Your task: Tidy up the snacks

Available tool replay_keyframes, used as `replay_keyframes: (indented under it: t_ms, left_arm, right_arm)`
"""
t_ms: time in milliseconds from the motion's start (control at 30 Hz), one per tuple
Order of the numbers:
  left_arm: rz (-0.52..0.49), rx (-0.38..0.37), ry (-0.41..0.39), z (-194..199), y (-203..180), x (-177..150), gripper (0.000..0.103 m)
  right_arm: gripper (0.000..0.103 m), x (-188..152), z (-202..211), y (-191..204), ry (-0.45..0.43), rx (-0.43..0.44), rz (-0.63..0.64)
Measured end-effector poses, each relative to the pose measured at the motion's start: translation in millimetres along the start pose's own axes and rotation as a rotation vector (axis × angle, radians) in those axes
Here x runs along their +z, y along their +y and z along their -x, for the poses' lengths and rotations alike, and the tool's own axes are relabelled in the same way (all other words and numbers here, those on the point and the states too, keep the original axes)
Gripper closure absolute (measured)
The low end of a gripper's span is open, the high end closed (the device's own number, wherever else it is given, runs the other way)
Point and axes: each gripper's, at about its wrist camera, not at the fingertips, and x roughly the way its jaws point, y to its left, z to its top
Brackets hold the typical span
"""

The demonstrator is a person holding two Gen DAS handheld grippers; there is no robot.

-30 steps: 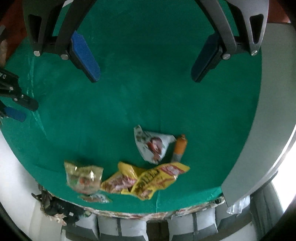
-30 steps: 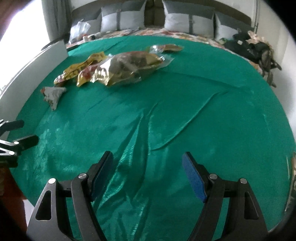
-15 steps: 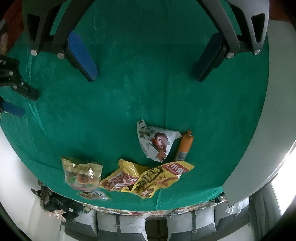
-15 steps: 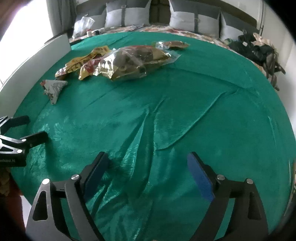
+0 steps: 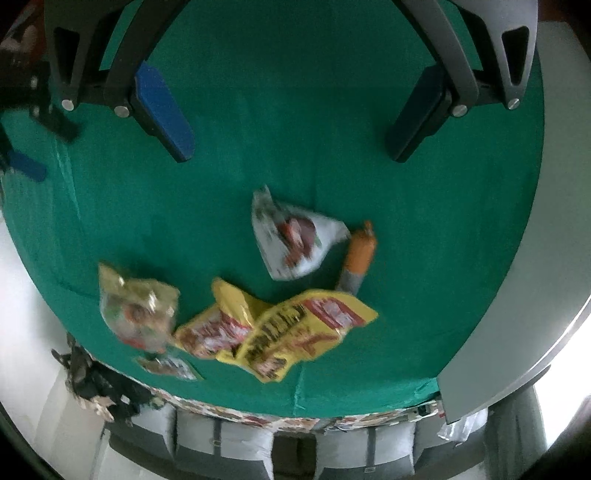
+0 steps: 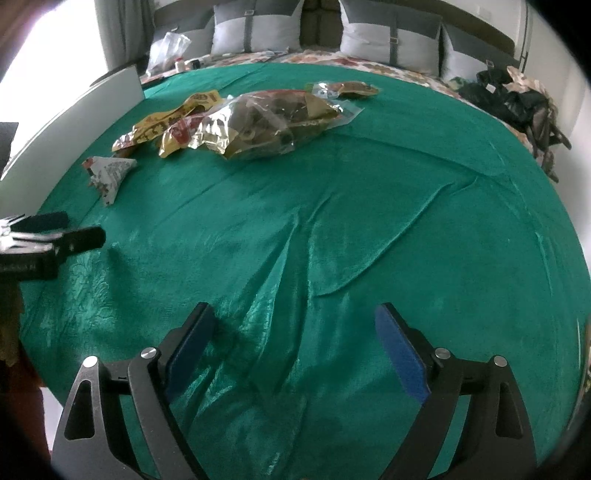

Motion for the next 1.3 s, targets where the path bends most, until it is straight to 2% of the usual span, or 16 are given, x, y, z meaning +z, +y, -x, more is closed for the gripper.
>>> replay_keyframes:
  t_ms: [167,233,267,300,500,633,667,767,867,967,1100,1300]
  left_arm:
    - [0.053,0.0,-0.036,-12.8,4.0,29.6,0.001]
    - [0.061,0.003,-0.041,-19.5,3.2,37.3,0.014]
    - [0.058,0.018,-0.042,-21.3,2.7,38.3,0.031]
    - [0.034,0.06,-0.065,-20.4,1.1,38.5,0.053]
    - [0.002,-0.001,-0.073,-4.8,18.9,20.2,0.059]
    - [-0.032,-0.016,-0.091,4.3,28.5,3.7,0.057]
    - [-0.035,-0.014,-0.098,3.7,28.0,2.9,0.053]
    - [-0.041,0.023,-0.106,-5.0,20.2,5.5,0.017]
    - [-0.051,0.061,-0.118,-10.9,12.4,8.2,0.009]
    - [-0.02,0.073,-0.094,-17.7,15.5,14.5,0.0]
    - [-0.017,0.075,-0.095,-18.8,16.3,15.1,0.0]
    - [-0.017,0.075,-0.095,-19.5,16.3,14.7,0.0]
  right_arm:
    - [0.011,-0.8,0.3,0.2,-0.002,0.002,0.001]
    - [0.011,-0.9,0.6,-0.1,-0.007,0.002,0.001]
    - [0.011,-1.1,0.7,-0.3,-0.009,0.003,0.002]
    - [0.011,-1.3,0.7,-0.2,-0.012,0.003,0.003]
    - [0.01,-1.2,0.5,-0.7,-0.014,0.009,0.011]
    - [0.012,4.6,0.0,-5.9,0.017,-0.009,0.0]
    - [0.012,6.4,-1.3,-12.2,0.015,-0.024,-0.036]
    - [0.012,19.8,-9.3,-45.1,-0.004,-0.111,-0.206]
    - [0.01,44.5,-26.4,-72.3,-0.006,-0.182,-0.302]
    - [0.009,72.5,-46.6,-88.2,-0.046,-0.218,-0.3]
    - [0.004,103.5,-68.8,-103.8,-0.057,-0.207,-0.297]
    - [0.003,107.2,-71.7,-104.5,-0.056,-0.213,-0.304]
